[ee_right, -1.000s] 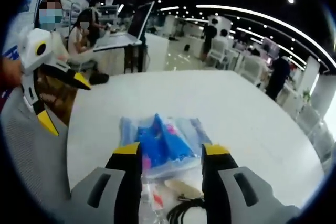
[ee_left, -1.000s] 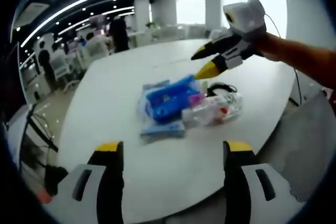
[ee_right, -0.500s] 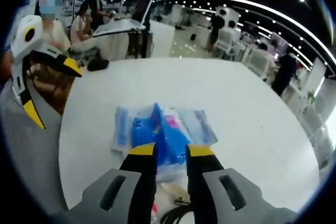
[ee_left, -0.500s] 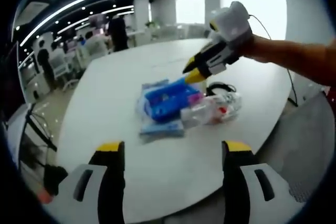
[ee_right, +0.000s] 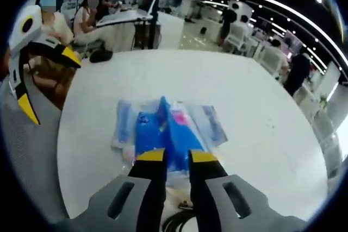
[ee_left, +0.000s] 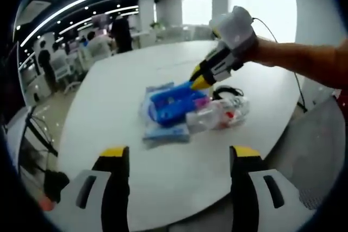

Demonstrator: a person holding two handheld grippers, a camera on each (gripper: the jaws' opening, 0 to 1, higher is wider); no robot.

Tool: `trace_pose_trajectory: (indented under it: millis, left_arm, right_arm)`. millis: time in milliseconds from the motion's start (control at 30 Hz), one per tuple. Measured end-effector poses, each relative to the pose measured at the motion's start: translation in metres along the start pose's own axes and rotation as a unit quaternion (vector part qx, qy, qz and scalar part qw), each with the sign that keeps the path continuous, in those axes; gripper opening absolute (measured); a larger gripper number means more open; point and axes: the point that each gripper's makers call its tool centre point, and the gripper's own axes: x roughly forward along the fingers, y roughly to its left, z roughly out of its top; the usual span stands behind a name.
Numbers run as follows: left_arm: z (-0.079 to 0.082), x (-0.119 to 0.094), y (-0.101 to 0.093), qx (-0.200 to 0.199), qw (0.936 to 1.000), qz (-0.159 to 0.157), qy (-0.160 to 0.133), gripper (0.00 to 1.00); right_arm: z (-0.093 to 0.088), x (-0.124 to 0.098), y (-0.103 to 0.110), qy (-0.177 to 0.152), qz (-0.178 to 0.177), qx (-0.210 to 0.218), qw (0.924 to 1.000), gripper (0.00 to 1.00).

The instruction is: Arrange the tabletop items into an orderly group along one side of the table until the central work area is clear of visible clutter.

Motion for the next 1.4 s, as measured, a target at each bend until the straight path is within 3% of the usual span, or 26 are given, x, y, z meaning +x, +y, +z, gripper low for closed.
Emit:
trace_pose_trajectory:
  millis: [300, 933, 1067, 1233, 1400]
  left_arm:
    - [0.000, 0.000, 0.000, -0.001, 1.0000, -0.002, 0.000, 0.72]
    - [-0.003, 0.001, -0.001, -0.005, 0.9999, -0.008, 0.009, 0.71]
    - [-0.002, 0.001, 0.000, -0.026, 0.9995, -0.018, 0.005, 0.71]
    - [0.006, 0.005, 0.009, -0.086, 0.9955, -0.036, -0.015, 0.70]
    - [0.008, 0.014, 0.012, -0.070, 0.9968, -0.037, -0.009, 0.66]
  right_arm:
    - [-0.002, 0.000, 0.001, 0.009, 0.009, -0.015, 0.9998, 0.05]
    - [-0.002, -0.005, 0.008, -0.004, 0.026, -0.058, 0.9980, 0.01]
    - [0.000, -0.007, 0.010, -0.008, 0.028, -0.061, 0.9977, 0.01]
    - [0.002, -0.009, 0.011, -0.011, 0.031, -0.067, 0.9972, 0.01]
    - [0.002, -0.012, 0.011, -0.014, 0.031, -0.067, 0.9972, 0.01]
